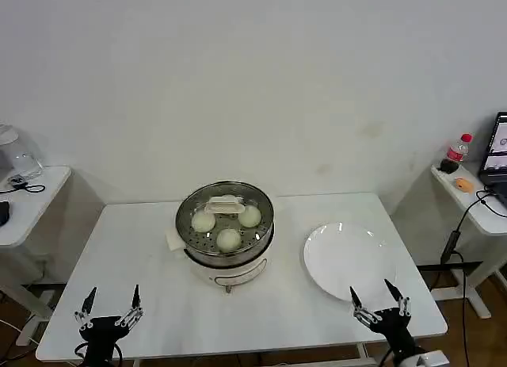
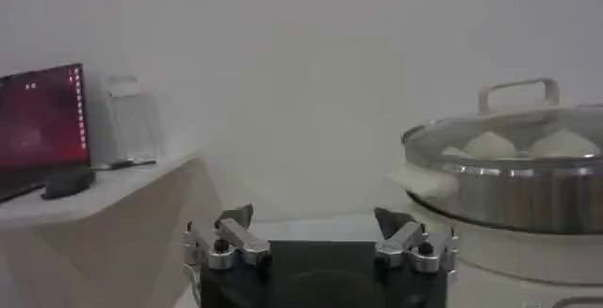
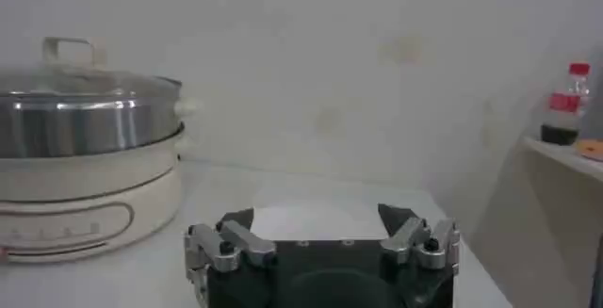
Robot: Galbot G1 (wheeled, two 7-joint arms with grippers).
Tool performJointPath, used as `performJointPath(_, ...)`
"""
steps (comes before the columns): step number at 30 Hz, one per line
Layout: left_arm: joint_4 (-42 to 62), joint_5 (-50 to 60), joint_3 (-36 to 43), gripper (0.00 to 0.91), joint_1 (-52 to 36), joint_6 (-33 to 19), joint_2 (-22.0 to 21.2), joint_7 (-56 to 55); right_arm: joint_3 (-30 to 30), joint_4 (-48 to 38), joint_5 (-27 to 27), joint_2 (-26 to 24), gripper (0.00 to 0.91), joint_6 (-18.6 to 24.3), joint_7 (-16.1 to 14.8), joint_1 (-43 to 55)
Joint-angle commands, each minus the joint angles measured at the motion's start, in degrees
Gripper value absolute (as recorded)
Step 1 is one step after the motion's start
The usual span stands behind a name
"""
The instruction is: Take steamed baozi put them in steamer then cover it.
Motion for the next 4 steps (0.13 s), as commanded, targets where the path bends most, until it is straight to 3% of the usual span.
performJointPath(1, 0.3, -0.1, 0.0, 0.907, 0.5, 0.5, -0.1, 0.1, -0.5, 0.1, 2.1, -0.4, 0.907, 0.1, 0.0, 0.0)
performJointPath(4, 0.4, -0.1, 0.1, 0.907, 0.4, 0.5, -0.3, 0.0, -0.6, 0.3, 2.0, -0.5, 0.907, 0.2, 0.1, -0.1)
